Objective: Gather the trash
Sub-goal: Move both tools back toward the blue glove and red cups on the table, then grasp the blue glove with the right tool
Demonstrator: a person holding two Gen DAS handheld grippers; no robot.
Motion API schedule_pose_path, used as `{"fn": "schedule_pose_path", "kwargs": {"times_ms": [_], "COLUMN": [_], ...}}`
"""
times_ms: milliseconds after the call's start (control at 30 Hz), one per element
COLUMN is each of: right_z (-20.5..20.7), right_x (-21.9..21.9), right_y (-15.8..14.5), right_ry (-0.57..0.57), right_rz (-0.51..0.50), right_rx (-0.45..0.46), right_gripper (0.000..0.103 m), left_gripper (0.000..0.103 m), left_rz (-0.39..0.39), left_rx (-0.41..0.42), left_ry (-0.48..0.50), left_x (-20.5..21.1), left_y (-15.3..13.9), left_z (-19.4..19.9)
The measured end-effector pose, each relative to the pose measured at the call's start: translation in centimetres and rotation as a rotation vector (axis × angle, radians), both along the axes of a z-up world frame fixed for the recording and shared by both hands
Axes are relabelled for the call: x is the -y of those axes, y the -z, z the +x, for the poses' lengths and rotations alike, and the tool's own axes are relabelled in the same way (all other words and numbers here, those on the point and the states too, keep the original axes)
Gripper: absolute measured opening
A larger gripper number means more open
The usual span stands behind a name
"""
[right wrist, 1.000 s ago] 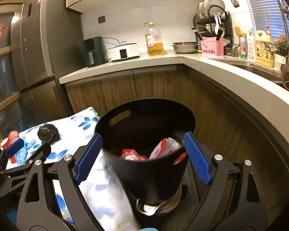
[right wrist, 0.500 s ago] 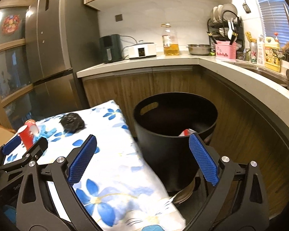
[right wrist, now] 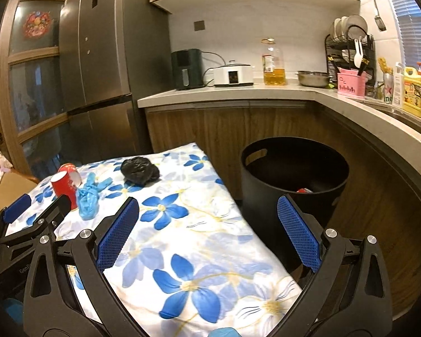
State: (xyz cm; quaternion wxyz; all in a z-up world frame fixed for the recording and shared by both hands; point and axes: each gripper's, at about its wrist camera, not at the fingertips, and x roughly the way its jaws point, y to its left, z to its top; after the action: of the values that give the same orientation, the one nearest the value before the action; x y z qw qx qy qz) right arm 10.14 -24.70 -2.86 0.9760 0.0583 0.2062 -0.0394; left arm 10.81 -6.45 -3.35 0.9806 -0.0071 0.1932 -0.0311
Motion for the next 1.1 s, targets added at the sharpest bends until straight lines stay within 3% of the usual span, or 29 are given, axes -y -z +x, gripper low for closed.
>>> {"fn": "schedule_pose_path", "kwargs": {"times_ms": [667,1100], "right_z": [3.3,7.5], "right_x": [-5.3,-11.2], "right_y": [2.9,5.0], "right_ry": [-0.115,-0.230], "right_rz": [-0.003,-0.029], "right_rx": [-0.043,-0.070], "right_gripper": [0.098,0.098], "left_gripper": [0.098,0.098], "left_rz": [-0.002,-0.003], "left_rx": [-0.026,-0.034], "left_ry": [-0.137,-0.238], "left_x": [-7.1,-11.3], "left_y": [1.9,2.4], "left_z": [0.7,1.2]}}
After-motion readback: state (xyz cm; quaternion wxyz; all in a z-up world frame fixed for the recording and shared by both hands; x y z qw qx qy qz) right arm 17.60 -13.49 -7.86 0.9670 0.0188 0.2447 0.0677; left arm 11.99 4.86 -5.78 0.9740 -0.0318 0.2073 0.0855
